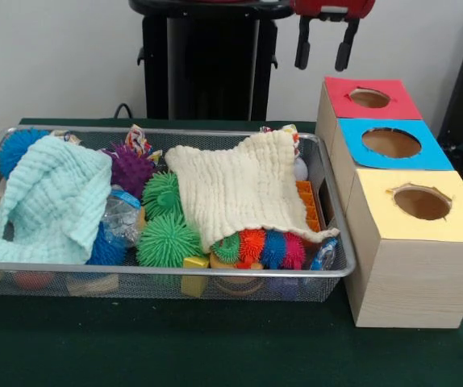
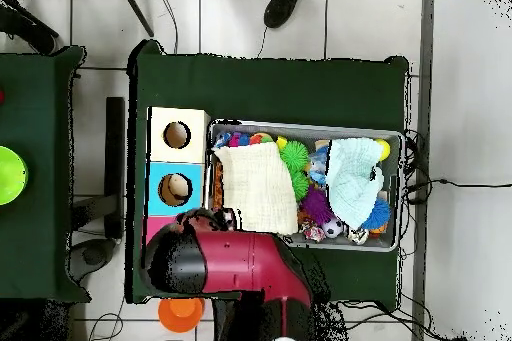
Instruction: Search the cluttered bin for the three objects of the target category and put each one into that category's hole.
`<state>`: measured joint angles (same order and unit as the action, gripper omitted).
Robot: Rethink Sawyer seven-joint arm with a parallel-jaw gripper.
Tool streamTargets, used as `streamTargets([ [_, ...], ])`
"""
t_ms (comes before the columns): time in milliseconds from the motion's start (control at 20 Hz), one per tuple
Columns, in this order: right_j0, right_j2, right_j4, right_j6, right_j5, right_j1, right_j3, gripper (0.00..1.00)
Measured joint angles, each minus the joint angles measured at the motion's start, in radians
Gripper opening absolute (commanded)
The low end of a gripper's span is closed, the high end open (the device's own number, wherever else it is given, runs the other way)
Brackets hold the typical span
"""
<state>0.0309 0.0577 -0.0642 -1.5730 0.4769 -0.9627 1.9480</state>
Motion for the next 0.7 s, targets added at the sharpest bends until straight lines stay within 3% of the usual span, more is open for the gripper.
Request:
streamTargets([
  [700,0.069,-0.003,-0.008,0.000,-0.094,0.140,-0.184,1.00],
])
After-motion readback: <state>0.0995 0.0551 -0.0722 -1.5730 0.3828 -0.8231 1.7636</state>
